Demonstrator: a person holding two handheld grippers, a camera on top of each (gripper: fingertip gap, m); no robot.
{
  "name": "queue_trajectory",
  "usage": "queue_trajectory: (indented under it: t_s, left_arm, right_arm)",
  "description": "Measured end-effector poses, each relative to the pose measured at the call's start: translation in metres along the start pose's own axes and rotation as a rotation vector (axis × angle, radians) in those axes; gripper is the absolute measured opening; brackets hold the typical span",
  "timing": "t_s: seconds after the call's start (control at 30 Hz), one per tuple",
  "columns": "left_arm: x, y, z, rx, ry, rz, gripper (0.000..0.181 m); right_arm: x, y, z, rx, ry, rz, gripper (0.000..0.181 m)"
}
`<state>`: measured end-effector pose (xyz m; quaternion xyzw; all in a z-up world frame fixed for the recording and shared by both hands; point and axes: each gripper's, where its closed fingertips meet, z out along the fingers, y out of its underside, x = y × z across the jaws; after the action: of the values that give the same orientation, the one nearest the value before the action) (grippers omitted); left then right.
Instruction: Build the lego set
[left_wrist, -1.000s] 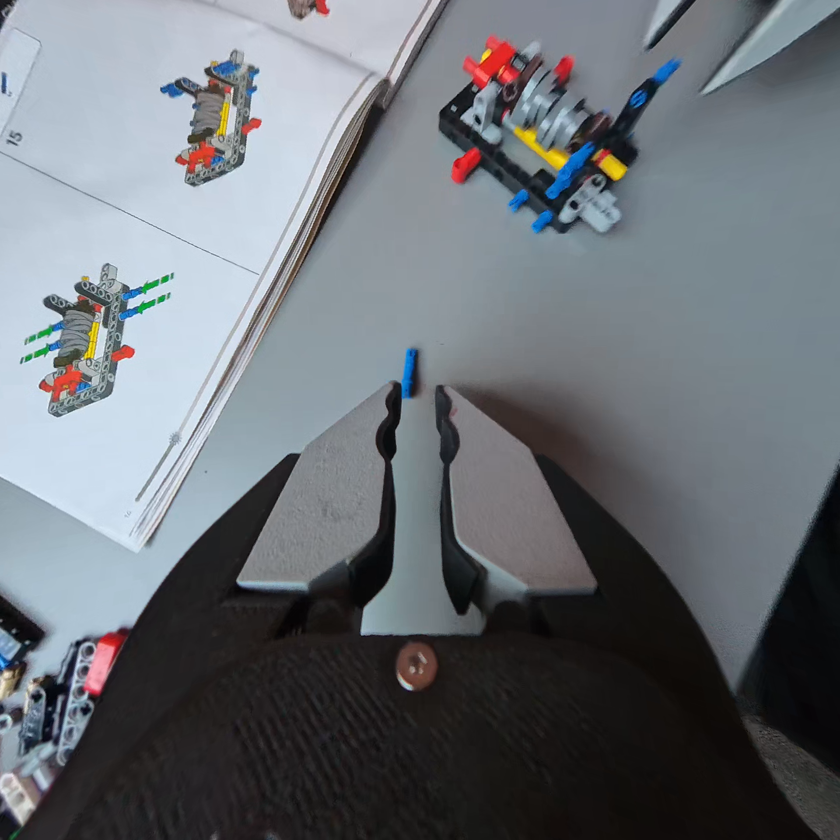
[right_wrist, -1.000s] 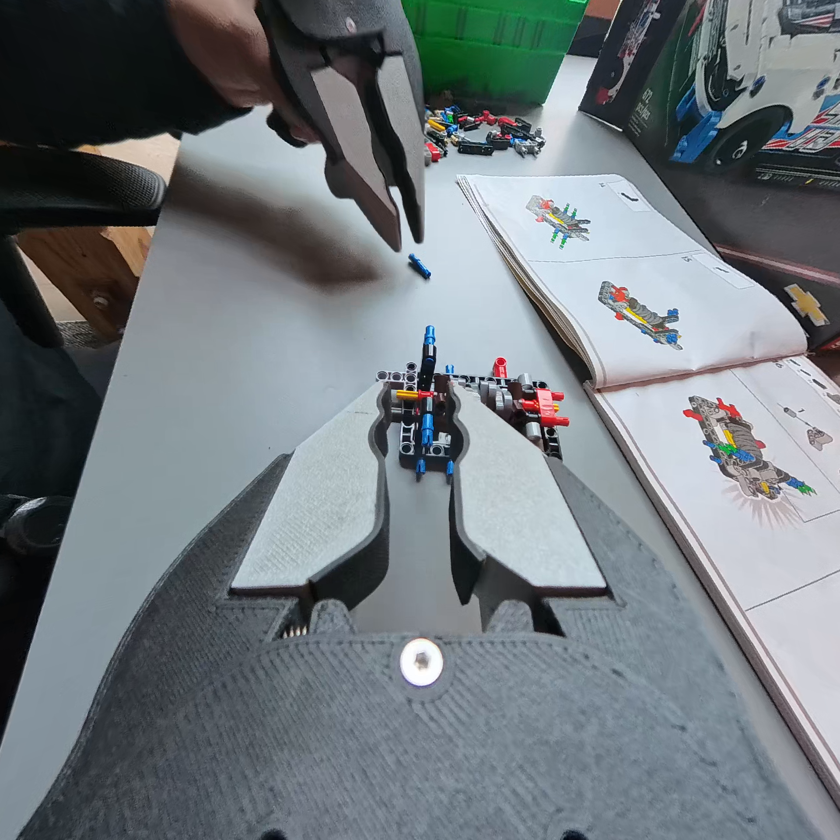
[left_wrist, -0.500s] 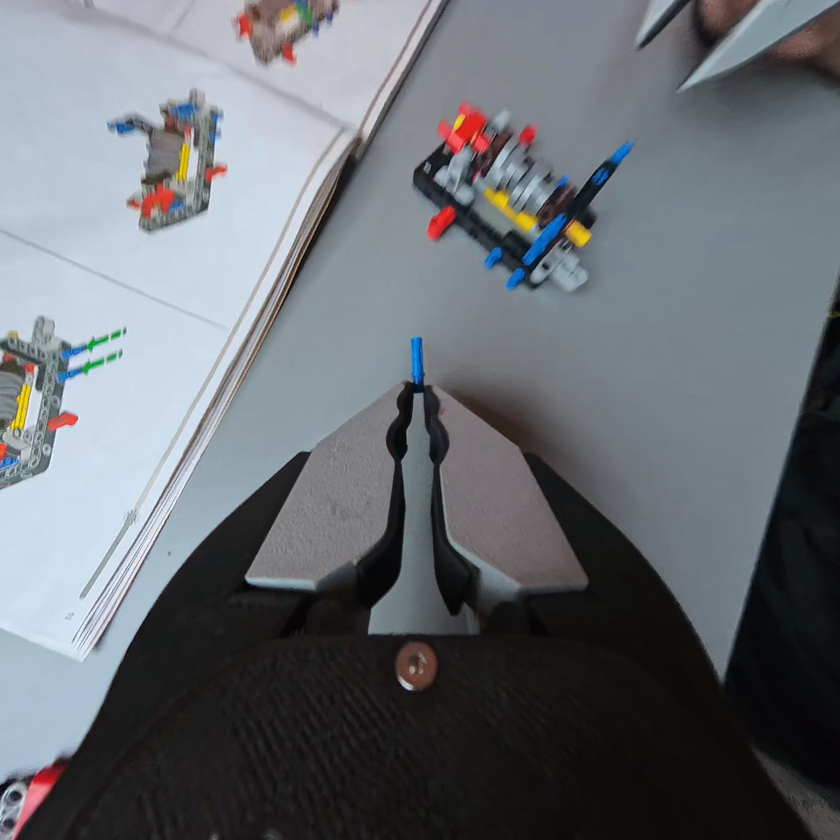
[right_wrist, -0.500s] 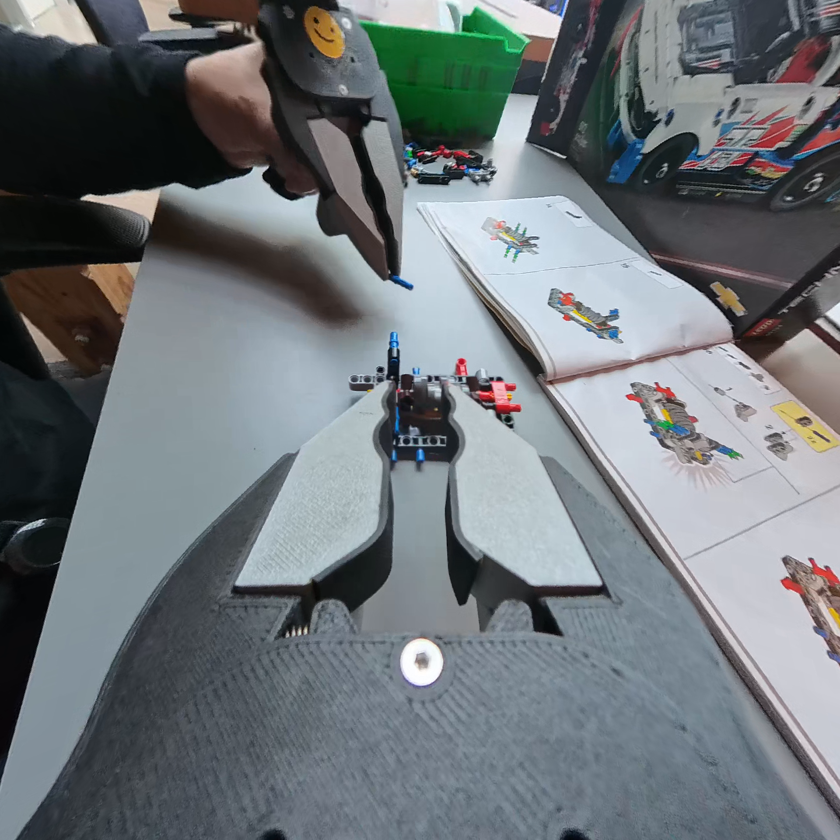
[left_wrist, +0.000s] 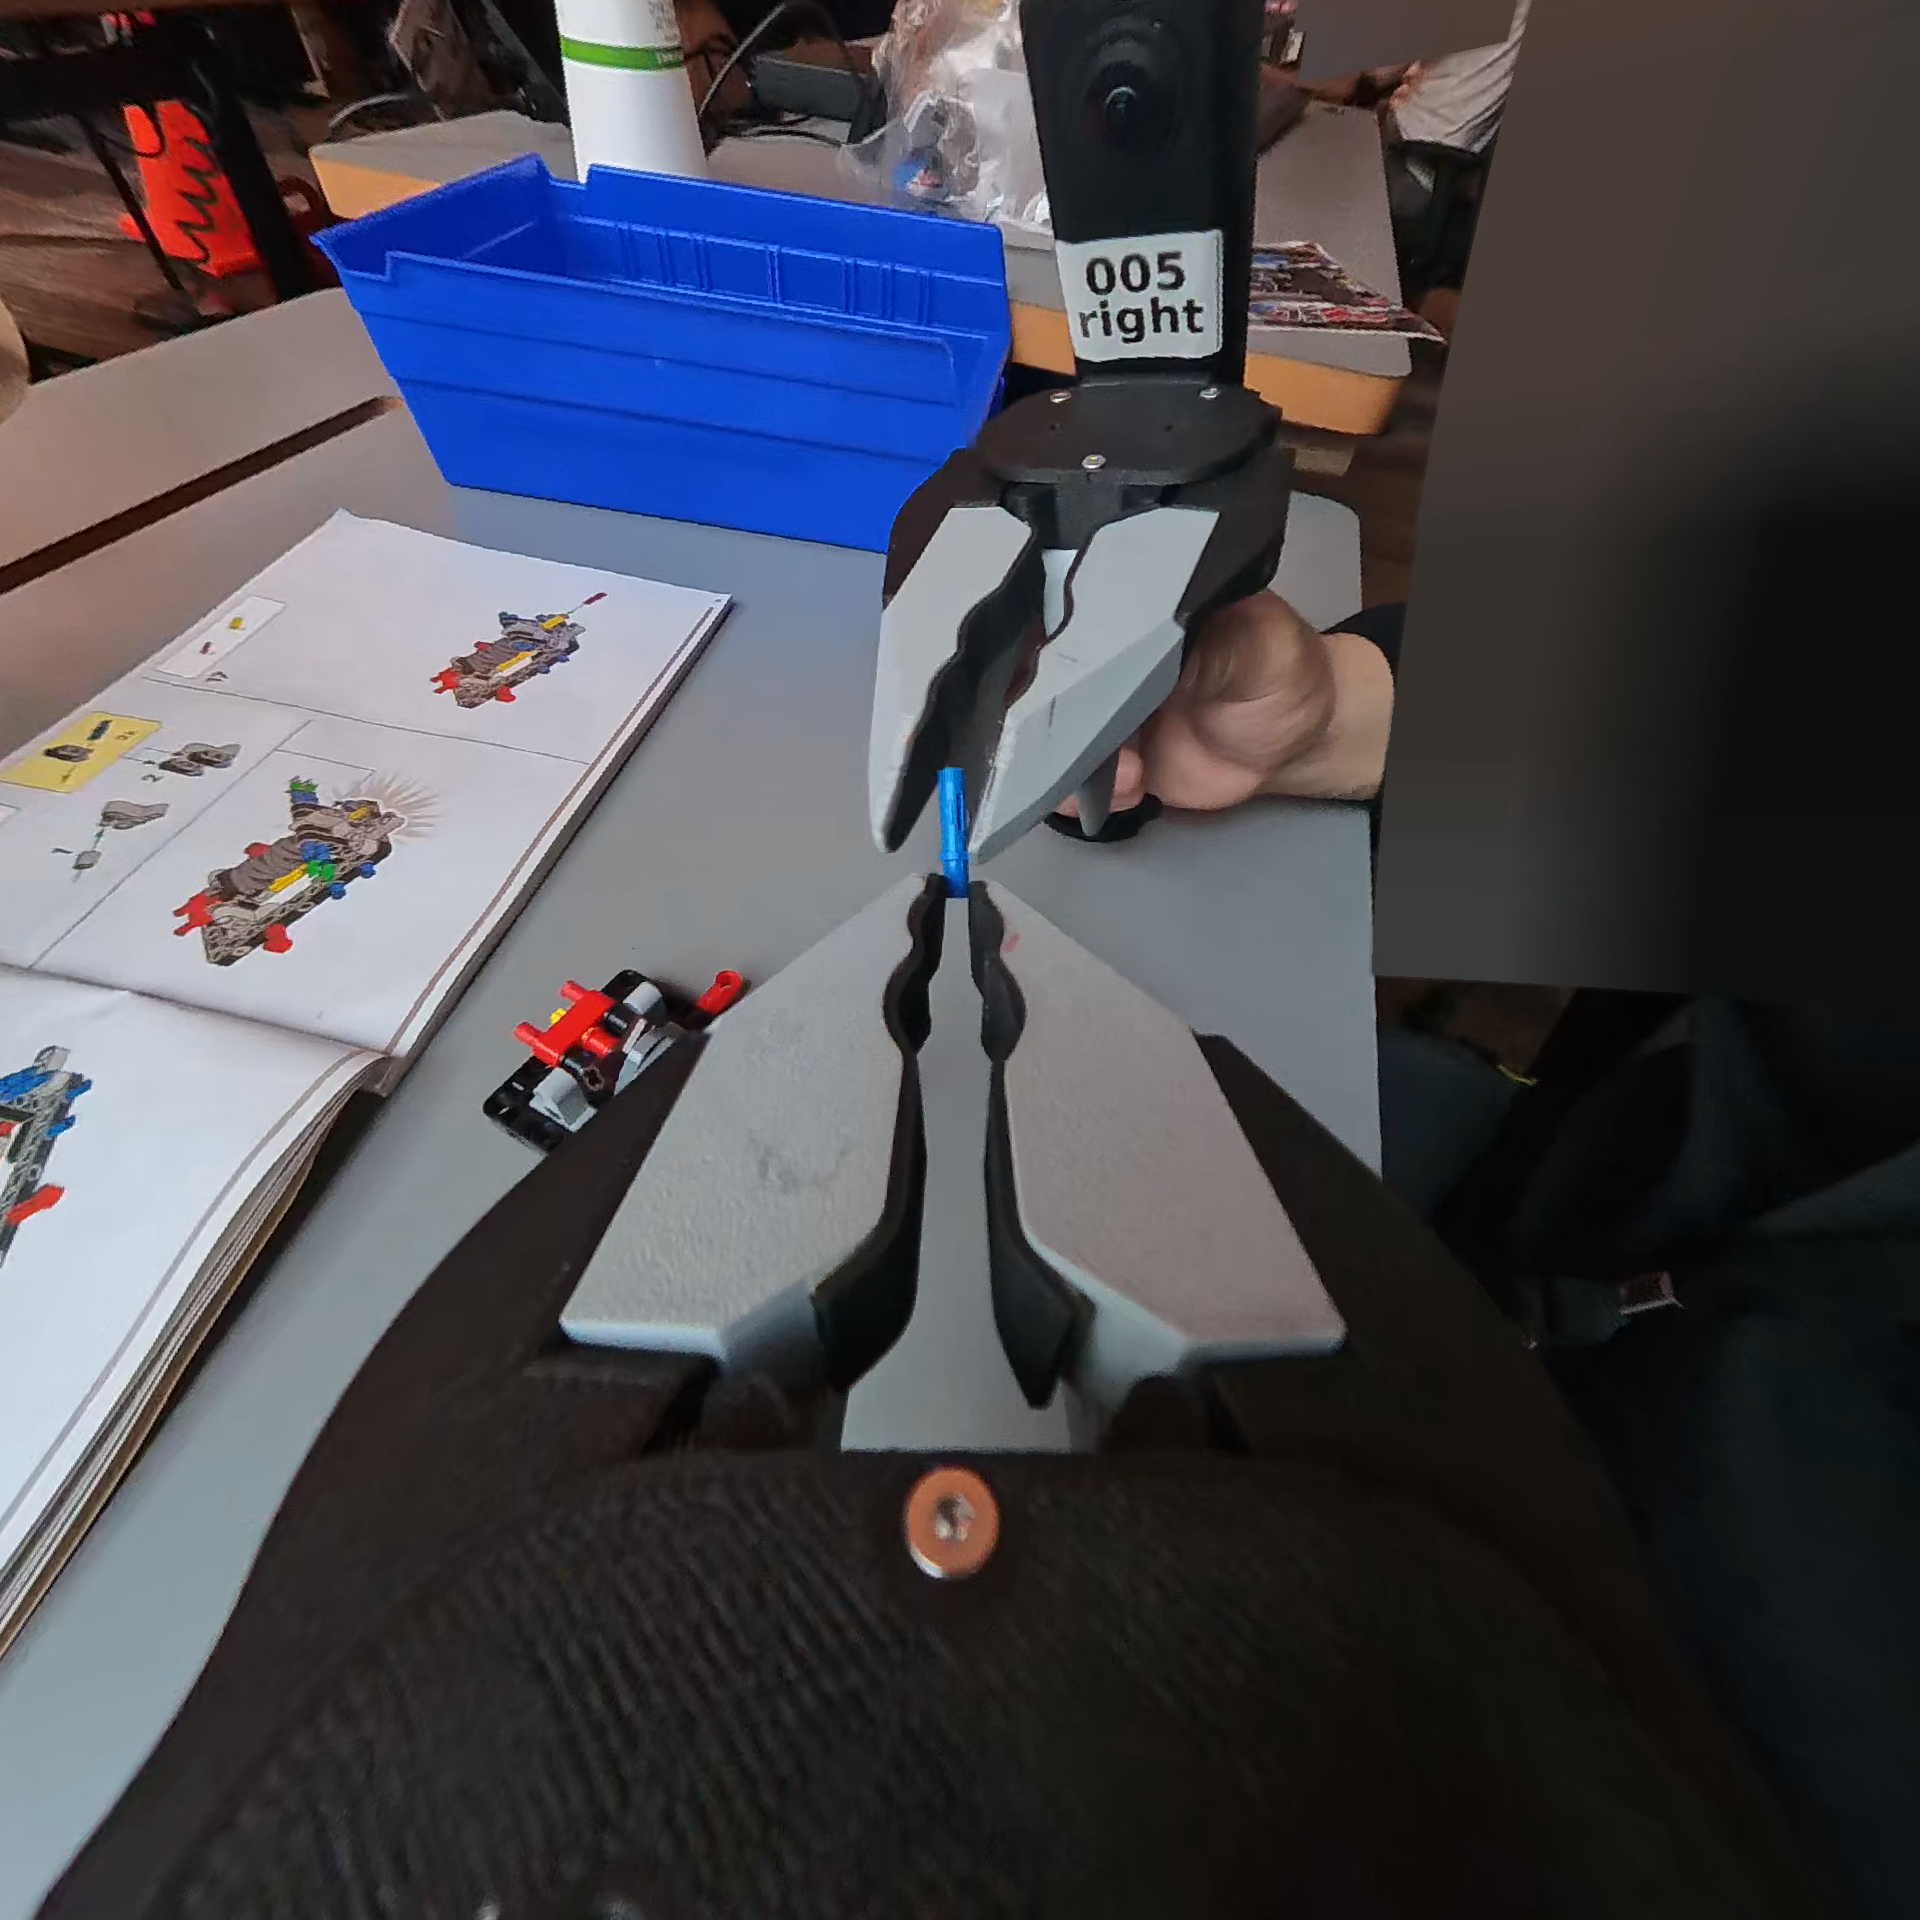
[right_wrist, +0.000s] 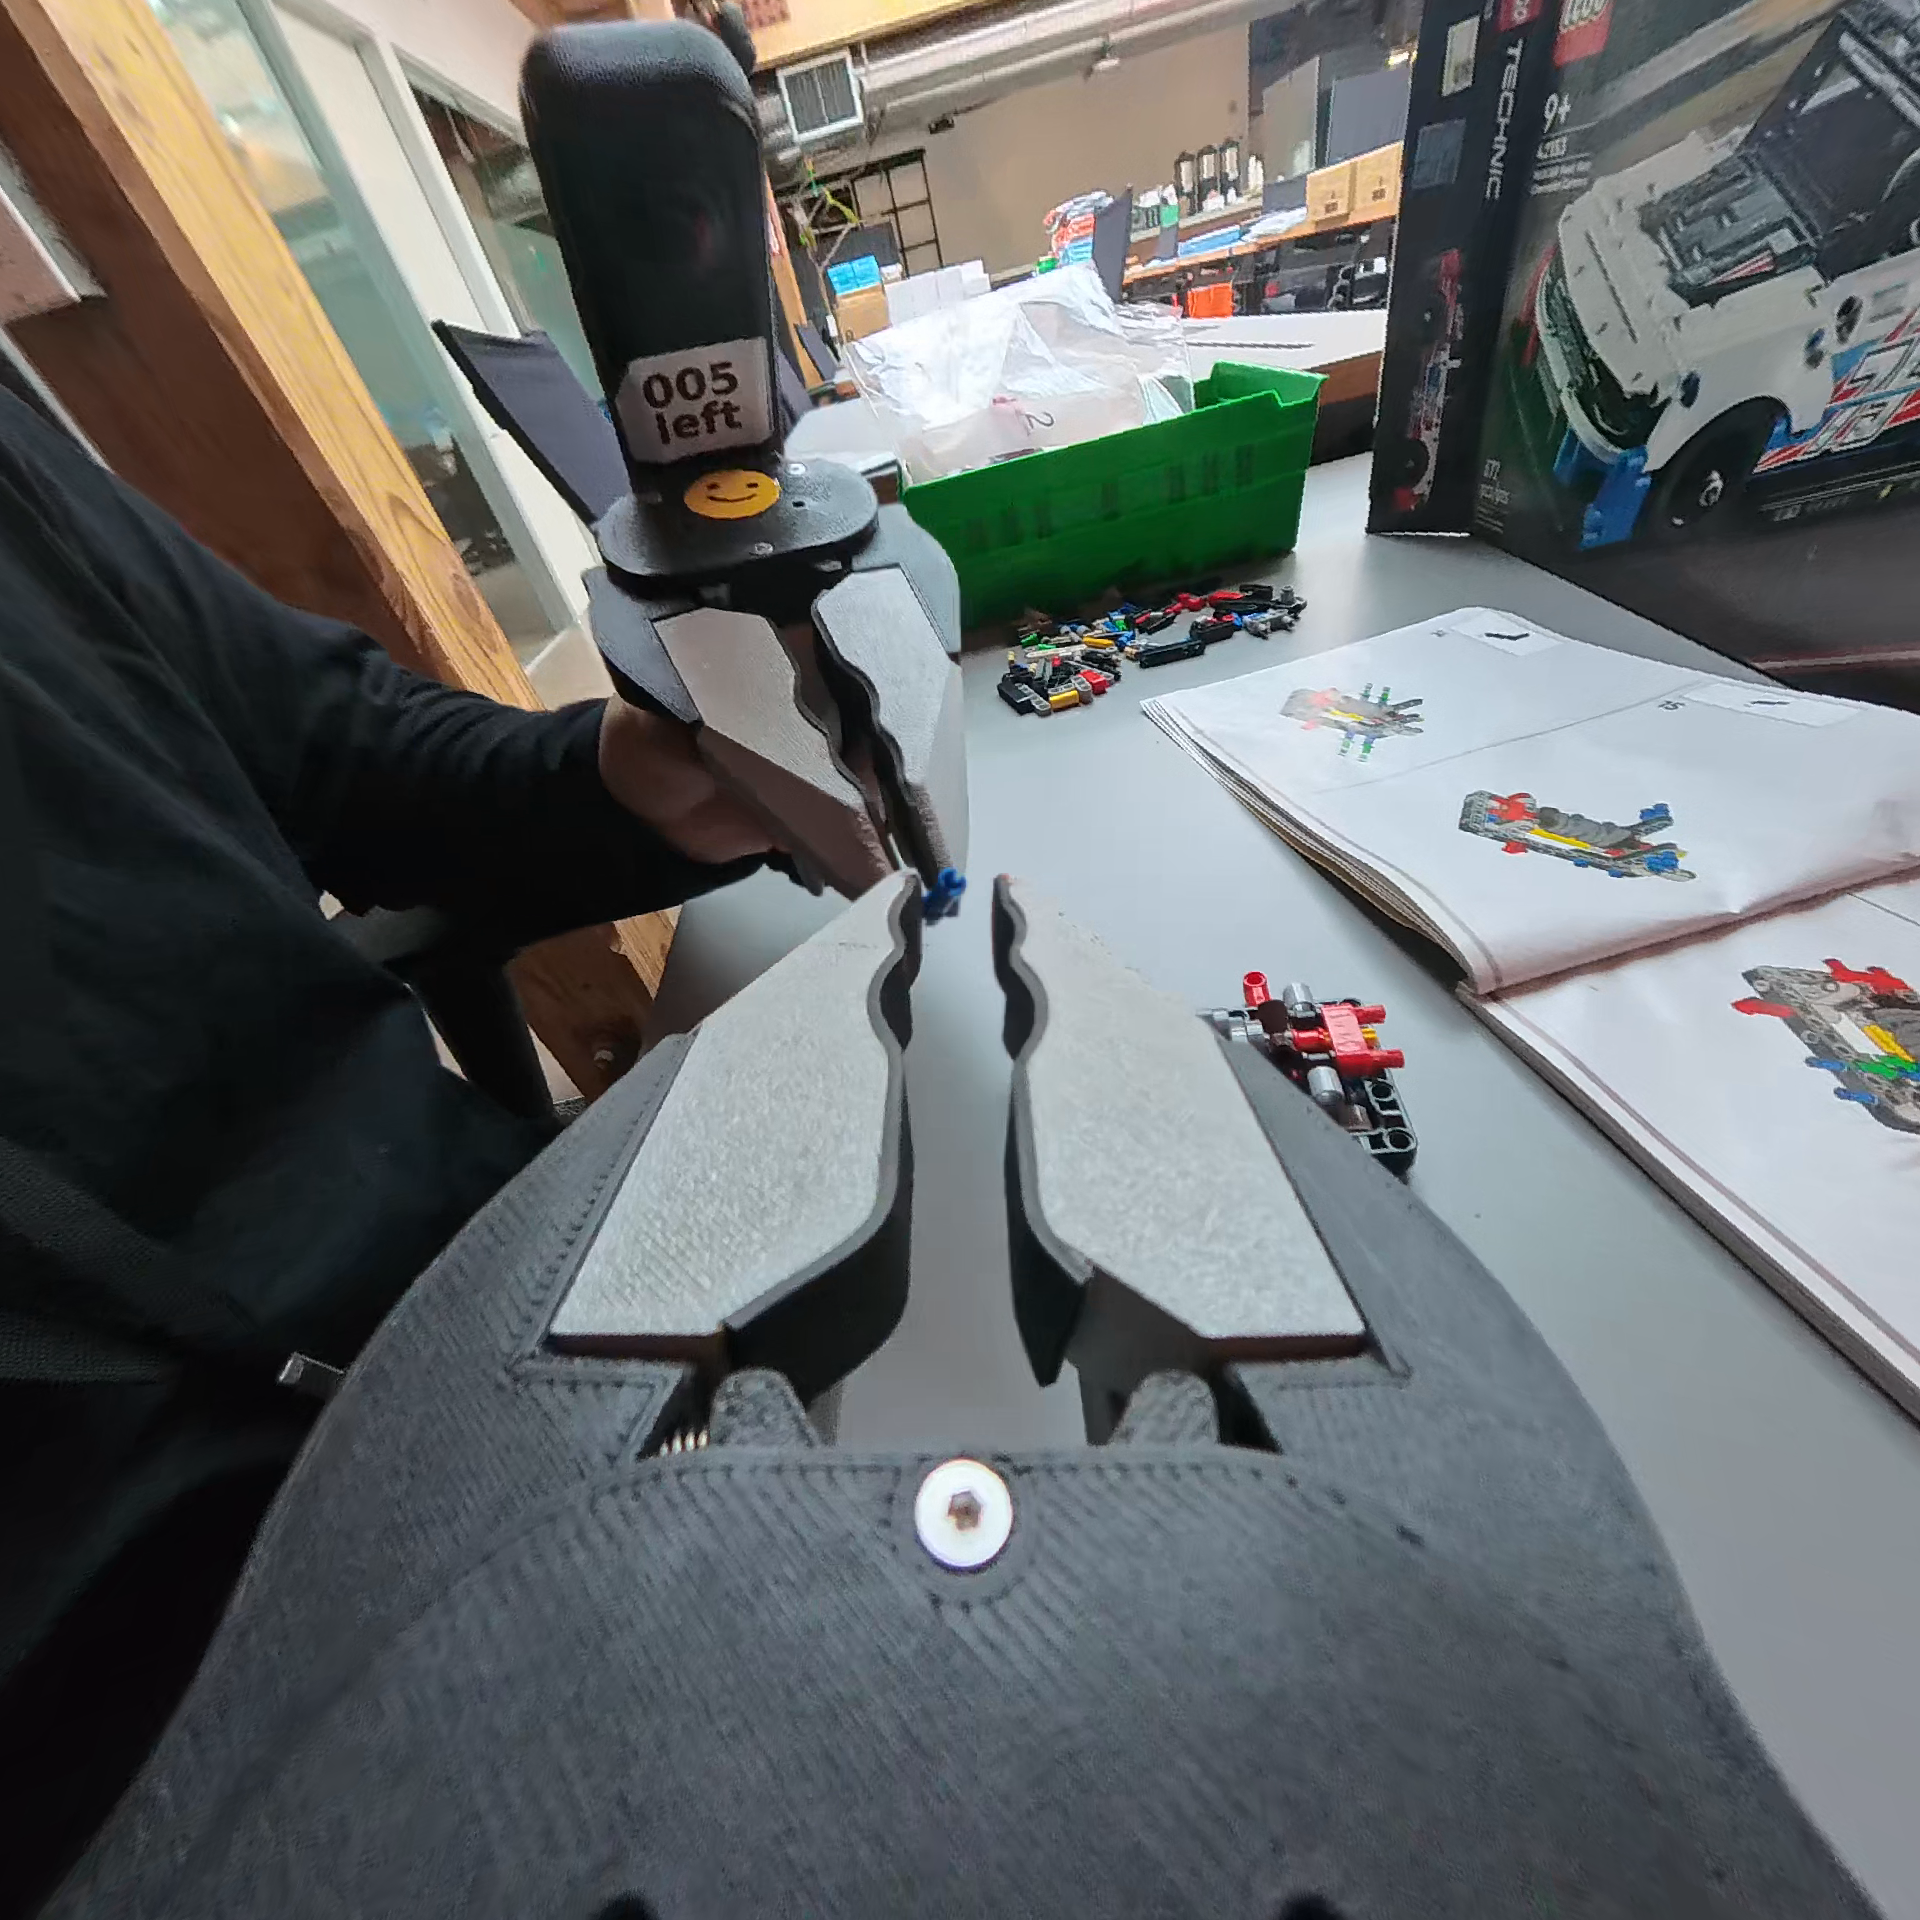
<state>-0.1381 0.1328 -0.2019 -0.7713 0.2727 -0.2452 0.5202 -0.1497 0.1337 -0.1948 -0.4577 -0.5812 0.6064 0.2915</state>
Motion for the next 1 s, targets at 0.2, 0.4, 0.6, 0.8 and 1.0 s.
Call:
queue_trajectory:
  t_s: [0.2,0.4,0.6,0.8,1.0]
  left_arm:
    - [-0.005,-0.001,0.009,0.014,0.006,-0.064,0.002]
    - [-0.009,0.015,0.013,-0.087,-0.069,0.119,0.027]
    - [-0.007,0.012,0.013,-0.152,-0.175,0.514,0.034]
    - [-0.001,0.01,0.014,-0.152,-0.198,0.759,0.031]
    - [0.005,0.011,0.018,-0.141,-0.16,0.755,0.024]
  right_arm:
    - [0.003,-0.003,-0.003,-0.012,0.007,0.003,0.001]
    - [0.008,0.007,-0.003,-0.092,-0.048,0.165,0.001]
    - [0.004,0.018,-0.001,-0.156,-0.214,0.441,0.001]
    - [-0.008,0.016,-0.002,-0.154,-0.338,0.596,0.0]
    - [-0.009,0.018,0.0,-0.15,-0.358,0.647,0.0]
